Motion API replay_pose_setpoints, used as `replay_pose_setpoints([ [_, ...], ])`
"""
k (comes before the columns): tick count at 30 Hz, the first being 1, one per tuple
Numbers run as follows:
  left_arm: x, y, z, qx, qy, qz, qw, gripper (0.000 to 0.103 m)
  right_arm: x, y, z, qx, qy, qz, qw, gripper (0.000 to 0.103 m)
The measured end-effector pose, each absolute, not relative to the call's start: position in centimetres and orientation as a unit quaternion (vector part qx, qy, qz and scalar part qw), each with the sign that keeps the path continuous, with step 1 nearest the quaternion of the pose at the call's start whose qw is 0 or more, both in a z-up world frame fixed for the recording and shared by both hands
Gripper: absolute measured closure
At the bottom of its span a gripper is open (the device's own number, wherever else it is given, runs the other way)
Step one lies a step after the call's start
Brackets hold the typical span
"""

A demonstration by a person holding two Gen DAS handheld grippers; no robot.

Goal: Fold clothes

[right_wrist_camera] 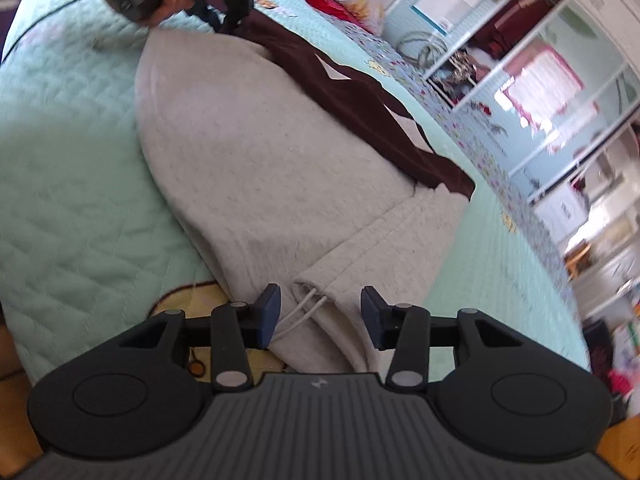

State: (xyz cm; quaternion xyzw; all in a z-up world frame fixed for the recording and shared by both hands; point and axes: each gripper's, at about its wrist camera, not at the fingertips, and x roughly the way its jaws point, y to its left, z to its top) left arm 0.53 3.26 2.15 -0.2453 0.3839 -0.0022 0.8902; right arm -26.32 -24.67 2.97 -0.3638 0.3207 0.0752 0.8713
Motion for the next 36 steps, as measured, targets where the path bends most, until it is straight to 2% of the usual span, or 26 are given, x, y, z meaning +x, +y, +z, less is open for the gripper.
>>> replay_pose_setpoints([
  [5,0.7,2.8,2.4,-0.238,0.385,-0.004,0.892,0.071,-26.5,-25.0,2.7,-0.423,0.327,0.075,0.842,0.052],
  [9,0.9,2.9,2.4,-0.254,0.388,-0.007,0.886,0.060,-26.9,-24.5,2.0,-0.471,0.324,0.073,0.817,0.052],
  [13,1.1,3.0,2.4,-0.266,0.386,-0.007,0.883,0.058,-26.6,-23.6,0.7,-0.502,0.305,0.065,0.806,0.052],
  [16,0.9,2.9,2.4,-0.257,0.381,-0.007,0.888,0.067,-26.3,-23.1,0.1,-0.513,0.288,0.059,0.806,0.052],
  [17,0.9,3.0,2.4,-0.253,0.381,-0.006,0.889,0.088,-26.2,-23.2,0.1,-0.508,0.286,0.059,0.810,0.052],
  [21,0.3,3.5,2.5,-0.261,0.368,-0.005,0.892,0.089,-25.9,-24.2,1.1,-0.466,0.291,0.072,0.833,0.058],
  [23,-0.4,3.3,3.2,-0.252,0.353,-0.004,0.901,0.089,-26.0,-24.7,1.6,-0.445,0.291,0.079,0.843,0.067],
  [28,-2.8,3.6,5.7,-0.260,0.305,-0.007,0.916,0.090,-26.4,-25.7,3.2,-0.397,0.280,0.083,0.870,0.081],
  [36,-6.6,4.4,6.3,-0.290,0.286,0.007,0.913,0.090,-27.2,-26.8,3.5,-0.386,0.278,0.114,0.872,0.085],
])
